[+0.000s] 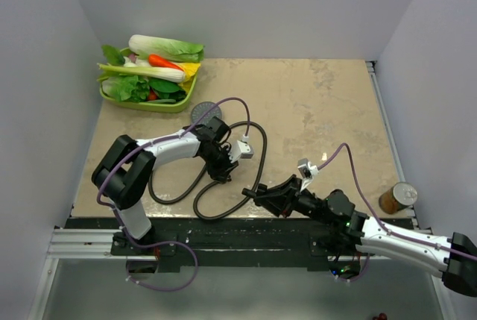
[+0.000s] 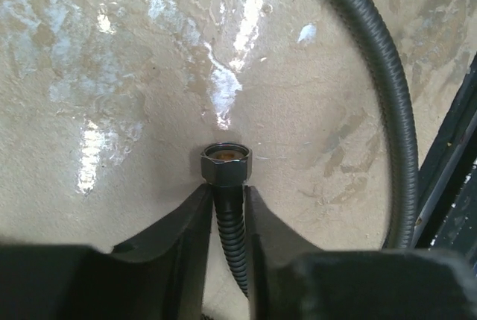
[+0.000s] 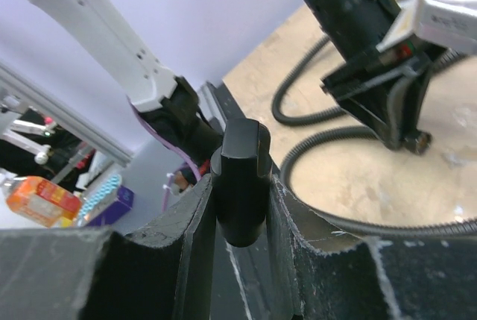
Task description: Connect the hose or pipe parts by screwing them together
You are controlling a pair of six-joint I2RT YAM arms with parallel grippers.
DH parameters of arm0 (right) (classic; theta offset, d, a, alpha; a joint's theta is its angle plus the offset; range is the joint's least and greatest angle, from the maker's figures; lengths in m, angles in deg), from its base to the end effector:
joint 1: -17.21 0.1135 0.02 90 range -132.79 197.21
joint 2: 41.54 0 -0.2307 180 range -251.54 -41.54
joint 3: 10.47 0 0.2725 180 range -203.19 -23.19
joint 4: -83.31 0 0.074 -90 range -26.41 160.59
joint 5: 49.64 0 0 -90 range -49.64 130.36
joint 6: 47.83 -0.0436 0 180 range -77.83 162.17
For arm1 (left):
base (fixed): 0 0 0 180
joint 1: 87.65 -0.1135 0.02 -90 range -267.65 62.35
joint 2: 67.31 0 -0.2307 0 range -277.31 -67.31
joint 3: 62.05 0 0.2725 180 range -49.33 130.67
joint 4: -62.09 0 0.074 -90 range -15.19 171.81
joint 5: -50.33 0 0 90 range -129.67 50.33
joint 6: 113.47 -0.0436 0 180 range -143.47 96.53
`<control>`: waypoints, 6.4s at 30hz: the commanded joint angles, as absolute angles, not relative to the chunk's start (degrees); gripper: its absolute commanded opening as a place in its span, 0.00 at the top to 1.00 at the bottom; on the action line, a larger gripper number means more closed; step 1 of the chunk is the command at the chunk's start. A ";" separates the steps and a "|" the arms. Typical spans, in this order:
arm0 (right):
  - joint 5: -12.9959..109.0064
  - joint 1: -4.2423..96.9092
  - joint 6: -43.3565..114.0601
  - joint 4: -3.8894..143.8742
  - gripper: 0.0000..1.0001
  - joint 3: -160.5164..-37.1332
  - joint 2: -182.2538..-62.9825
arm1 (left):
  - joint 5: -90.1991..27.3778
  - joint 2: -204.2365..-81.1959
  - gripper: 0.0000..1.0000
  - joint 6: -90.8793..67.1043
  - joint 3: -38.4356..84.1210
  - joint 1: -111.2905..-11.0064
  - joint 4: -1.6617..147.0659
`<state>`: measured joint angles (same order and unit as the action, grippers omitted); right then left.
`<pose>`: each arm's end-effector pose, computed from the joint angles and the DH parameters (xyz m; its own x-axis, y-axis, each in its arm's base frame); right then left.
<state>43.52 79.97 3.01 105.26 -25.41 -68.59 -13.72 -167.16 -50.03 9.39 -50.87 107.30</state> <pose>0.0879 0.1761 0.1813 -0.5156 0.3759 -0.7699 -0.7570 0.2210 0.6149 0.2537 -0.2135 0.1025 -0.4024 0.8028 -0.4400 0.9136 0.3212 -0.2494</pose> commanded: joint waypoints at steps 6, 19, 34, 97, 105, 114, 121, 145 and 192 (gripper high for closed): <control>41.07 80.31 5.60 102.58 1.00 -27.94 -67.38 | -12.95 -168.21 0.57 -51.86 7.98 -51.44 106.54; 41.59 80.31 4.99 105.48 1.00 -27.59 -69.13 | -16.03 -166.98 0.36 -48.08 8.42 -51.96 100.47; 40.63 80.31 5.43 105.75 1.00 -27.76 -69.49 | -15.76 -166.98 0.57 -48.08 5.35 -50.91 99.06; 45.98 80.49 14.38 96.77 1.00 -32.06 -78.42 | -1.53 -144.46 1.00 -85.95 13.60 -50.39 137.45; 44.67 81.89 21.33 93.62 1.00 -39.18 -79.68 | 2.25 -143.42 1.00 -82.71 11.15 -46.17 134.31; 43.35 83.12 24.41 95.63 1.00 -42.44 -84.60 | 8.31 -145.00 1.00 -75.41 12.72 -43.97 129.56; 43.53 83.48 25.55 95.11 1.00 -43.58 -85.48 | 9.81 -145.36 1.00 -72.52 13.69 -43.97 127.54; 45.02 85.49 26.08 97.92 1.00 -45.42 -91.63 | 9.72 -147.46 1.00 -70.49 15.18 -43.44 127.28; 37.38 88.40 10.00 113.83 1.00 -34.35 -93.39 | 9.90 -142.28 1.00 -64.78 20.46 -40.45 125.43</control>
<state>38.71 87.82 12.28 112.13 -34.15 -93.55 1.06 -144.96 -65.88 15.67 -41.43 133.00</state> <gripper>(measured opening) 0.317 0.328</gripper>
